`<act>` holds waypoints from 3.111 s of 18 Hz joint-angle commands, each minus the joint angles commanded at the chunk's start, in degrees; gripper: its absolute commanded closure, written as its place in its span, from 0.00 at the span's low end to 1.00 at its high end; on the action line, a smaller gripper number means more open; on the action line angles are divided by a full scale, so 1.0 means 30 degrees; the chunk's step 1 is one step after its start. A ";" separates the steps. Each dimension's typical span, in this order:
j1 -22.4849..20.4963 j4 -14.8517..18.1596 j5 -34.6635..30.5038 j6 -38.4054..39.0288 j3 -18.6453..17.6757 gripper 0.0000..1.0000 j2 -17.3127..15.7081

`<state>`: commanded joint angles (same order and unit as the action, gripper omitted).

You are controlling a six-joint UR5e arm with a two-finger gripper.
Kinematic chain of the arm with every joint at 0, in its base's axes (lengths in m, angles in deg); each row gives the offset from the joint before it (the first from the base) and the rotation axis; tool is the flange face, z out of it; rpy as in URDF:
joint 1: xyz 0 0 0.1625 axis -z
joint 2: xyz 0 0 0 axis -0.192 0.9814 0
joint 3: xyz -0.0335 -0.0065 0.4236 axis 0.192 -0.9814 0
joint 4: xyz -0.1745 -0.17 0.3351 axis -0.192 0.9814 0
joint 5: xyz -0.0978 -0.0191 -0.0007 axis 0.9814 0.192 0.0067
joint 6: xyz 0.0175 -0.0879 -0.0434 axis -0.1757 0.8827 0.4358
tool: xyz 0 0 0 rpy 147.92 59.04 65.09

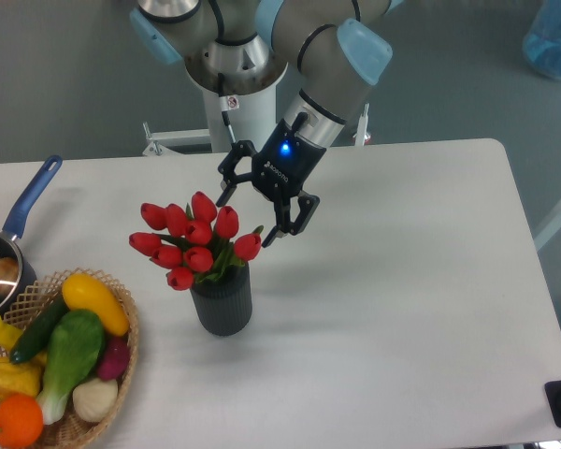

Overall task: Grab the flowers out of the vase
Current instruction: 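Lower the open gripper onto the tulip stems above the vase rim, then position the gripper fingers around the tulip stems below the blooms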

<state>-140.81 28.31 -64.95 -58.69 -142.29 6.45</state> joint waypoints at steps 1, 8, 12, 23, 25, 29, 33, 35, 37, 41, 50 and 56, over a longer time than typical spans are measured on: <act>0.0001 0.0000 0.0029 0.0000 -0.0029 0.00 0.0029; 0.0088 -0.0059 -0.0030 -0.0146 -0.0059 0.00 0.0146; 0.0147 -0.0233 -0.0205 -0.0176 0.0029 0.00 0.0234; 0.0206 -0.0791 -0.0264 -0.0263 0.1083 0.00 0.1347; 0.0206 -0.0820 -0.0264 -0.0264 0.1084 0.00 0.1406; 0.0235 -0.0908 -0.0293 -0.0847 0.1113 0.00 0.1406; 0.0264 -0.0967 -0.0264 -0.1083 0.1113 0.00 0.1406; 0.0585 -0.1229 -0.0293 -0.1551 0.1142 0.00 0.1522; 0.0703 -0.1230 -0.0264 -0.1582 0.1142 0.00 0.1669; 0.1085 -0.1260 -0.0264 -0.1582 0.1143 0.00 0.1845; 0.1466 -0.1260 0.0964 -0.1582 0.1025 0.00 0.2109; 0.1436 -0.1230 0.1406 -0.1553 0.1025 0.00 0.2285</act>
<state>-136.50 24.61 -60.73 -63.35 -139.21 13.30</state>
